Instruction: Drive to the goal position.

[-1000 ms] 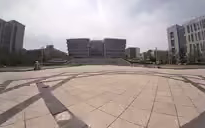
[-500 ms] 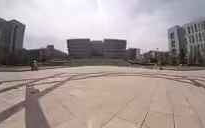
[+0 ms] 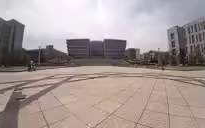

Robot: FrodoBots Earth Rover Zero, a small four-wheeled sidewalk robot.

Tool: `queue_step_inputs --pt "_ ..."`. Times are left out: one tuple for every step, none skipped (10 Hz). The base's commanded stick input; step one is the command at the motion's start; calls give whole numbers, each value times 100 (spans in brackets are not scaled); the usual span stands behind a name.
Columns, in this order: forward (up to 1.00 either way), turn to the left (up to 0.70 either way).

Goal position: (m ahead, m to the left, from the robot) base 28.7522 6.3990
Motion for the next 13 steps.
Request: queue_step_inputs --pt "100 0" --pt "100 0" --pt "100 0" --pt "100 0" --pt "100 0" --pt "100 0" --pt "100 0" --pt "100 0" --pt "100 0" --pt "100 0" --pt "100 0" --pt "100 0" --pt "100 0"
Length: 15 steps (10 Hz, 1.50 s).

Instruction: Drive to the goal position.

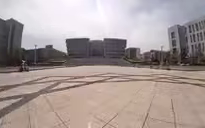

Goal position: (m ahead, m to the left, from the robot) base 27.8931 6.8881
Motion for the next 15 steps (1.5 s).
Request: queue_step_inputs --pt "100 -4" --pt "100 0" --pt "100 0" --pt "100 0" --pt "100 0" --pt "100 0" --pt "100 0" --pt "100 0" --pt "100 0" --pt "100 0" --pt "100 0" --pt "100 0" --pt "100 0" --pt "100 0" --pt "100 0"
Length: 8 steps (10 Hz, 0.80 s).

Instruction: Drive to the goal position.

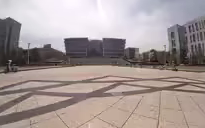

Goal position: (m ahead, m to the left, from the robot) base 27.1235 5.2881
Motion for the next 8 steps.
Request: queue_step_inputs --pt "100 0" --pt "100 21" --pt "100 33" --pt "100 37" --pt "100 37" --pt "100 0" --pt "100 0" --pt "100 0"
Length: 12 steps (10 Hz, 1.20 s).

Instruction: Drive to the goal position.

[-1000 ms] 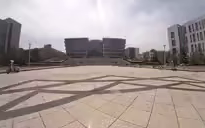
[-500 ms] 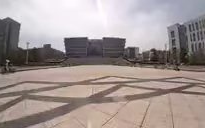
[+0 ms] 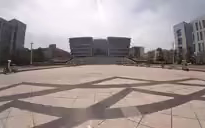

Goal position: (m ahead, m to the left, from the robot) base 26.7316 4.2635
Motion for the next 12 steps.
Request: queue_step_inputs --pt "100 0" --pt "100 0" --pt "100 0" --pt "100 0" --pt "100 0" --pt "100 0" --pt "100 0" --pt "100 0" --pt "100 0" --pt "100 0" --pt "100 0" --pt "100 0"
